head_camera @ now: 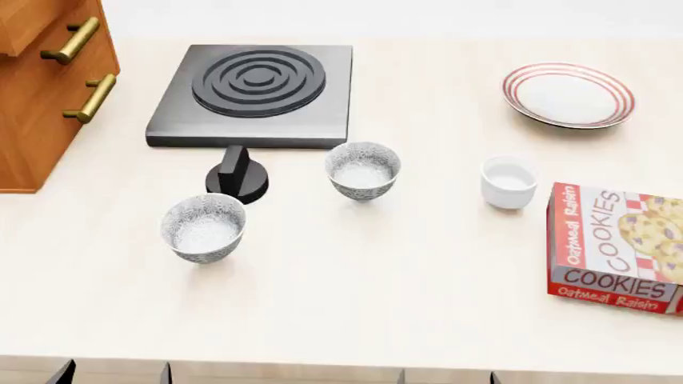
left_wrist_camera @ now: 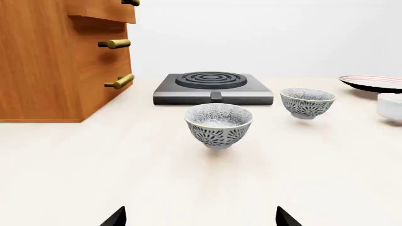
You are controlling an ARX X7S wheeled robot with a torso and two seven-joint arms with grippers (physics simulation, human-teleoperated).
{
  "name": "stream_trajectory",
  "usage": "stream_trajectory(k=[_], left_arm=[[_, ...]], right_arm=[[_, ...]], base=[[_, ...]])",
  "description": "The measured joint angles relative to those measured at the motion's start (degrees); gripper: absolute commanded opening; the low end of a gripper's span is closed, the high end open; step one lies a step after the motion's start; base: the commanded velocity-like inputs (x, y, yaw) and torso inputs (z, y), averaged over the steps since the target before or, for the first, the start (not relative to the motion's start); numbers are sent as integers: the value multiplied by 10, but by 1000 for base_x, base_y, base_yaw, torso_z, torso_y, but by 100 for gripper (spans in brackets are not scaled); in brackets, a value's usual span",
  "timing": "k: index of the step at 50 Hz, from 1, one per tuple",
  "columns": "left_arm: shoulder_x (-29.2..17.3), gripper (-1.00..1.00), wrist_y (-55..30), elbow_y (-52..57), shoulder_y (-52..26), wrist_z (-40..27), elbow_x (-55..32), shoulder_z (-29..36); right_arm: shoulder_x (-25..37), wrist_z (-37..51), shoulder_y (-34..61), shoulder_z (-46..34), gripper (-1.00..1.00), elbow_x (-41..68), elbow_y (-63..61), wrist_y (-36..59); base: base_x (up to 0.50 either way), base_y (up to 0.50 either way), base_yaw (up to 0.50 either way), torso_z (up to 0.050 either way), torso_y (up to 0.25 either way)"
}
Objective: Pick the akita bowl next to the ramekin and place it on the plate.
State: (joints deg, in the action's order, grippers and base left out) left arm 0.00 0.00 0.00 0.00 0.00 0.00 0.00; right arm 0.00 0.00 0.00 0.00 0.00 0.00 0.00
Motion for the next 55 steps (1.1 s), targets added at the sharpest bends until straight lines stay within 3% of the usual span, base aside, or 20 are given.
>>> stream_trajectory(k=[24, 34, 43, 55], left_arm=[[-28, 100, -4, -2, -1, -31, -29, 32], [-42, 100, -42, 24, -5, -41, -28, 50], [-59, 100, -157, 126, -36, -44, -33, 61], [-86, 100, -364, 250, -153, -40, -62, 38]], right_arm=[[29, 31, -1, -40, 100, 14, 1, -10], [39, 41, 3, -50, 100, 22, -21, 15], [54, 54, 33, -37, 100, 57, -138, 137], [94, 71, 129, 9, 100, 110, -276, 335]], base=[[0, 0, 0, 0, 0], [0, 0, 0, 0, 0], [0, 0, 0, 0, 0], [0, 0, 0, 0, 0]])
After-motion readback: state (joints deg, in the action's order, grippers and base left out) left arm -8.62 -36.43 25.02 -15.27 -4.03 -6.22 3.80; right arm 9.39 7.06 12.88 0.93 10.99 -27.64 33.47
